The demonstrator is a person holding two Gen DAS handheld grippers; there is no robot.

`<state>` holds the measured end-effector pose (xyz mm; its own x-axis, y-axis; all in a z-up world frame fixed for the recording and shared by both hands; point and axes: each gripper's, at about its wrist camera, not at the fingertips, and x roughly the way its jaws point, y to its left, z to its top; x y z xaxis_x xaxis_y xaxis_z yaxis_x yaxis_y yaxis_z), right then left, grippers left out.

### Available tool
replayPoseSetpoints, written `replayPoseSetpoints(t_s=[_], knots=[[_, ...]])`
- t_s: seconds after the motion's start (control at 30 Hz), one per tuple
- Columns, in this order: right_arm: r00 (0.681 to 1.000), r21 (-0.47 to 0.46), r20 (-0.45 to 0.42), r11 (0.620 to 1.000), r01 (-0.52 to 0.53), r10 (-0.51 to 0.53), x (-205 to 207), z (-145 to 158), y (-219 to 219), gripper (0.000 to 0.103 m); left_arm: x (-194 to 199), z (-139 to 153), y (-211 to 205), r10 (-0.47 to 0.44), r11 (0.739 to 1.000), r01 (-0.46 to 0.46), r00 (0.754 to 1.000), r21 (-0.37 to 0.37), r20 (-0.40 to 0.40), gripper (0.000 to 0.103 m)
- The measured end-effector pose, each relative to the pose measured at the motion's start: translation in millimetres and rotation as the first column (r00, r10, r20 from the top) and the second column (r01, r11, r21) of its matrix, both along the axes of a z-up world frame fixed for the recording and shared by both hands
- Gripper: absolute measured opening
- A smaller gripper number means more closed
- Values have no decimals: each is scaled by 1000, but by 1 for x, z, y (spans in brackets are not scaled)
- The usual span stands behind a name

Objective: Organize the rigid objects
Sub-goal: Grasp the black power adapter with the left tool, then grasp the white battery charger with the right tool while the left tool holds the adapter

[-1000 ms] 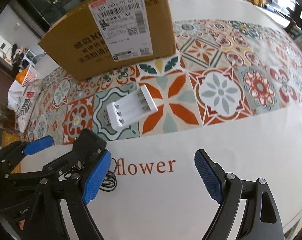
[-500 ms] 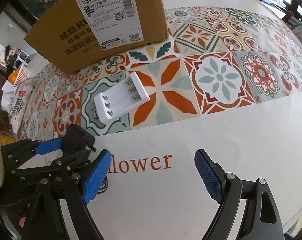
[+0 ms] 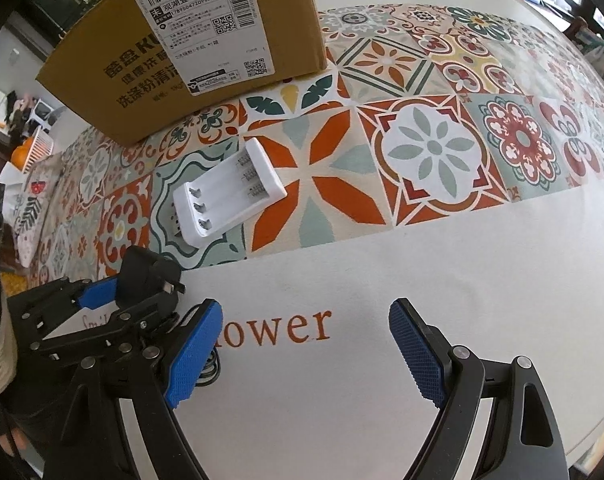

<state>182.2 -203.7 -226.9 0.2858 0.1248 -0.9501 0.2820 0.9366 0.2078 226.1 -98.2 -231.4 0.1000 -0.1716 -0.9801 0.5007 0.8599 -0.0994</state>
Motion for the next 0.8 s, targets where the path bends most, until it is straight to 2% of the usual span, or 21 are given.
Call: replayPoseSetpoints(t_s=[0.33, 0.57, 0.8], knots=[[995, -9, 25, 995, -94, 95, 14, 5, 10, 85, -8, 13, 26, 124, 992, -123, 992, -26, 10, 41], [981, 9, 31, 981, -192, 192, 41, 4, 18, 85, -5, 27, 53, 258, 964, -256, 966, -65, 22, 41], [964, -16, 16, 964, -266, 266, 64, -3, 27, 85, 3, 29, 72, 325, 944, -324, 946, -62, 13, 41]])
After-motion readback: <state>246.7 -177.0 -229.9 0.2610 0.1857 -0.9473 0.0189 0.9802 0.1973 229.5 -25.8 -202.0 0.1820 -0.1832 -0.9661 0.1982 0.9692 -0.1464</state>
